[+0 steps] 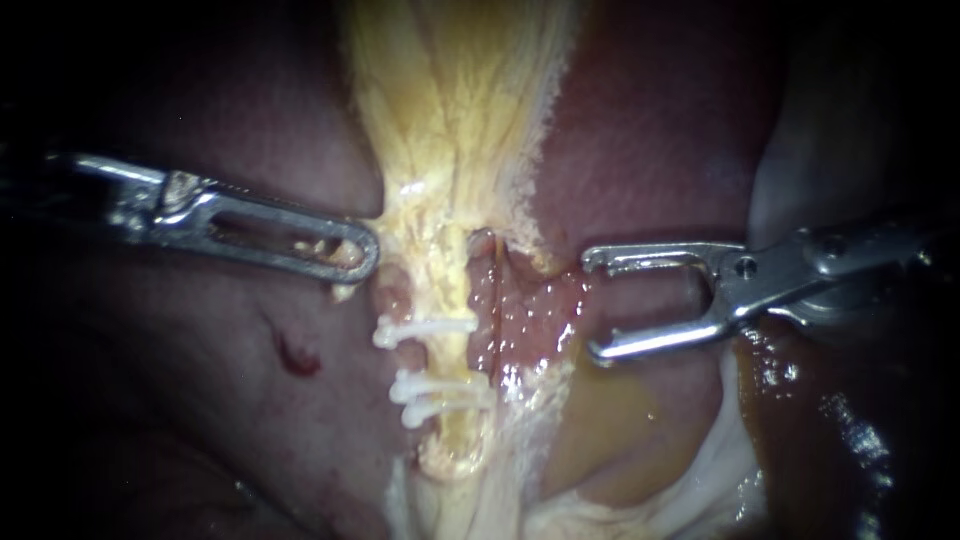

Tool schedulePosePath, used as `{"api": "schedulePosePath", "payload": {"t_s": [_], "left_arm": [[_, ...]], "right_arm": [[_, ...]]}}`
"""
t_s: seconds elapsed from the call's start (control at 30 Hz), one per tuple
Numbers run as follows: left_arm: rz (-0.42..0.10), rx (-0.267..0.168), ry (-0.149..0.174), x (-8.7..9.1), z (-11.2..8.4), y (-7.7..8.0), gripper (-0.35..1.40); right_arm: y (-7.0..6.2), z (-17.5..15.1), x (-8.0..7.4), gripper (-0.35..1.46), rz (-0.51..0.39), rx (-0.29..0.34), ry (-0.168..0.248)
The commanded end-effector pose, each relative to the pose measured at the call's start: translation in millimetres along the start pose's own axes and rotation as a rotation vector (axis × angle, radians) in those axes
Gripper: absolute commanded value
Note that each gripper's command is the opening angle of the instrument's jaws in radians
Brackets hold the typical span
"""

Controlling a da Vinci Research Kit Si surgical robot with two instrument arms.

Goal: Going back third clip left tube

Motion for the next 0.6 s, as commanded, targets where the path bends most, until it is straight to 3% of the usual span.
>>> {"api": "schedulePosePath", "payload": {"t_s": [0.03, 0.33, 0.6], "left_arm": [[0.001, -0.002, -0.002, 0.0, 0.3, 0.3, -0.35], [0.001, 0.01, 0.006, 0.6, 4.9, 2.7, -0.35], [0.003, 0.01, 0.026, 0.5, 8.0, 2.6, -0.35]], "right_arm": [[0.0, 0.0, 0.0, 0.5, 0.0, 0.0, 0.0], [-0.3, 0.0, 0.3, 0.5, -0.005, 0.001, 0.002], [-0.4, 0.0, 0.4, 0.5, -0.005, 0.001, 0.002]]}}
